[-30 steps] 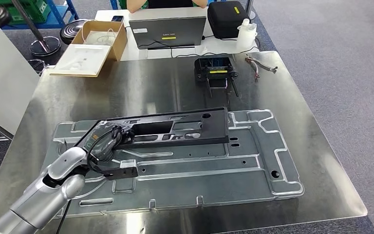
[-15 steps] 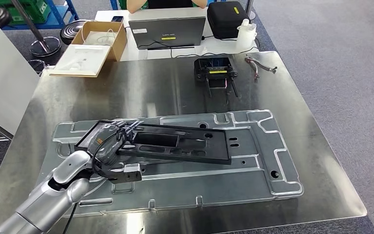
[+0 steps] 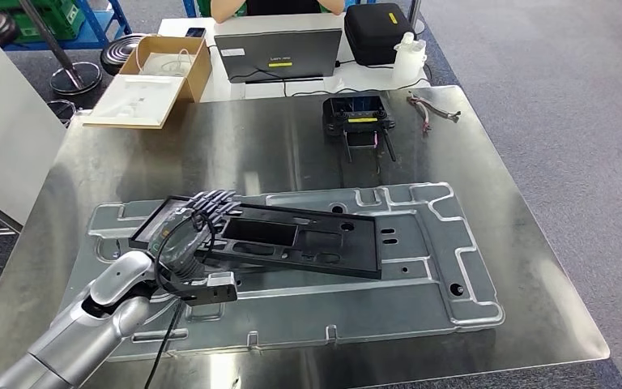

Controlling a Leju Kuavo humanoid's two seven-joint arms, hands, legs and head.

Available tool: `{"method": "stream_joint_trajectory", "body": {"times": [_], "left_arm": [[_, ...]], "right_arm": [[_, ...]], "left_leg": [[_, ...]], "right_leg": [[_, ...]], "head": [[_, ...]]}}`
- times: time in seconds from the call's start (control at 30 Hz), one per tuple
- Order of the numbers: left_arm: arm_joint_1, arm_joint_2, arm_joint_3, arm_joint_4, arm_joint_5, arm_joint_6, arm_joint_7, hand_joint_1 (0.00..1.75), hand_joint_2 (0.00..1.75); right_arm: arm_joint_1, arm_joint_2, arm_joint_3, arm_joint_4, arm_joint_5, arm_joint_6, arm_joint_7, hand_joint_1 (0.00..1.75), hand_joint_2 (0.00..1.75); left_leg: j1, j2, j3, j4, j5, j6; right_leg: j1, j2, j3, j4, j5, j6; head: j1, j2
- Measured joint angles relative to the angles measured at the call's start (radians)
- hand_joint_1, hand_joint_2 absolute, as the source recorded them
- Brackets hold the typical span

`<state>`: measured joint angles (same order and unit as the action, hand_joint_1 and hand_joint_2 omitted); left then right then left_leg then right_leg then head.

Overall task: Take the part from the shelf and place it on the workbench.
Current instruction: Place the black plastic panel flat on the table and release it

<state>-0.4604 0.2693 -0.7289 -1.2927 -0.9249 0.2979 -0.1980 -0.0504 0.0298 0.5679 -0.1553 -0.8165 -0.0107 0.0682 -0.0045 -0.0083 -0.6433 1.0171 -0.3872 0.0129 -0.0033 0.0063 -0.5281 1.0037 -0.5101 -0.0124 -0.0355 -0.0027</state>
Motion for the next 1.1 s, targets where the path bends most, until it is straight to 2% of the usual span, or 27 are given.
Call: {"method": "stream_joint_trajectory", "body": {"times": [0.87, 1.1], "left_arm": [[0.0, 0.0, 0.001, -0.014, 0.017, 0.015, -0.014, 0.0, 0.0], [0.0, 0.0, 0.001, -0.044, 0.022, 0.032, -0.026, 0.0, 0.0]], "right_arm": [[0.0, 0.0, 0.001, 0.0, -0.007, 0.0, 0.0, 0.0, 0.0], [0.0, 0.0, 0.004, 0.0, -0.01, 0.0, 0.0, 0.0, 0.0]], "left_leg": [[0.0, 0.0, 0.001, 0.0, 0.0, 0.0], [-0.004, 0.0, 0.001, 0.003, -0.002, 0.003]], "right_leg": [[0.0, 0.0, 0.001, 0.0, 0.0, 0.0], [-0.002, 0.0, 0.003, 0.0, 0.0, 0.003]], "head": [[0.0, 0.0], [0.0, 0.0]]}}
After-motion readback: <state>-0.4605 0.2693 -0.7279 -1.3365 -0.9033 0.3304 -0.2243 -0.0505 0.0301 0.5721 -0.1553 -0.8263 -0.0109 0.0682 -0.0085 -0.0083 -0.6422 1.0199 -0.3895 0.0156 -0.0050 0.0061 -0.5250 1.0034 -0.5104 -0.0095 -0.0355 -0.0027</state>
